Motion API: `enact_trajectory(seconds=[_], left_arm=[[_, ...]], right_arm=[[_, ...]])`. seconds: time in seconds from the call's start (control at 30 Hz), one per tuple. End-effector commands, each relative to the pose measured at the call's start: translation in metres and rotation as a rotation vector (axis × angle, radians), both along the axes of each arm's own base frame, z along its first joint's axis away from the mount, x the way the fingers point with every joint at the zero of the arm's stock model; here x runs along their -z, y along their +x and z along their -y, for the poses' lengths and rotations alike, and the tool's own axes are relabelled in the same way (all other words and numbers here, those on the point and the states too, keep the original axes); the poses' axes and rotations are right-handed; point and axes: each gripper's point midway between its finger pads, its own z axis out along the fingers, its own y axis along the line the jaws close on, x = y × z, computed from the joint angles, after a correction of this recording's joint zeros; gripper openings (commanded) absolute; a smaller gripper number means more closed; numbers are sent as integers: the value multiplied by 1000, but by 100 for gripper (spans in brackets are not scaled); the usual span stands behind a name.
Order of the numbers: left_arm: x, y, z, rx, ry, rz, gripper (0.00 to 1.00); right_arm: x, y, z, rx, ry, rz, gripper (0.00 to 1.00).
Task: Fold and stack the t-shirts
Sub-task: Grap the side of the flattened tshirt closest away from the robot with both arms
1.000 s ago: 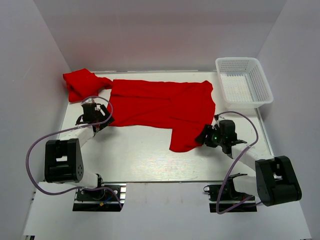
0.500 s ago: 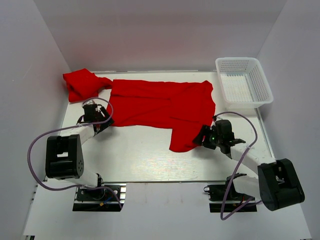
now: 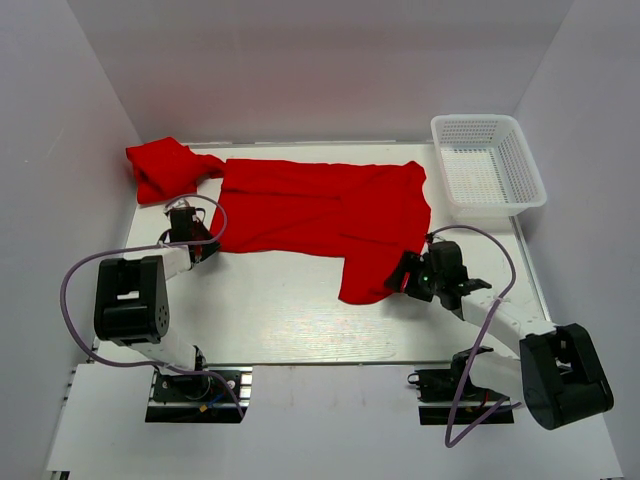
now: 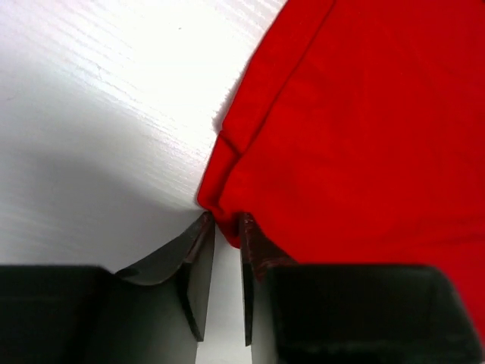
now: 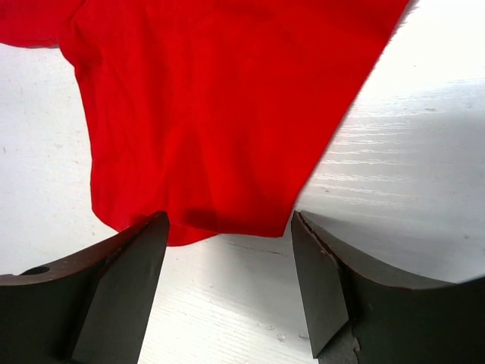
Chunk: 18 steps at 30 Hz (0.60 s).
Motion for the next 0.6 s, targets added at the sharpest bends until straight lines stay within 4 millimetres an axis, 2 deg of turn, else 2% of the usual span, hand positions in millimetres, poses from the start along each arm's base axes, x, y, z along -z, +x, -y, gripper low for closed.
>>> enact_trajectory(seconds=[0.0, 0.17, 0.27, 0.33, 0.37, 0.4, 0.43, 0.5, 0.57], left_arm=[[14, -10, -5, -20, 13, -63, 30], [20, -7, -5, -20, 13, -70, 0], [21, -7, -7, -26, 19, -83, 0], [21, -7, -7, -26, 19, -83, 0], [21, -7, -7, -26, 19, -83, 0], [21, -7, -7, -26, 19, -83, 0], [23, -9, -7, -26, 19, -83, 0], [23, -9, -7, -26, 19, -83, 0], [20, -8, -5, -15, 34, -74, 0]], right_arm=[[27, -23, 9, 23, -46, -110, 72], [33, -24, 3, 13, -43, -134, 72], [38, -26, 5, 20, -61, -143, 71], [39, -24, 9, 41, -81, -137, 66], [39, -23, 9, 45, -82, -134, 58], [39, -22, 10, 52, -85, -132, 58], [40, -23, 10, 46, -89, -131, 45], [38, -20, 11, 59, -94, -121, 30], [35, -17, 10, 57, -97, -113, 7]])
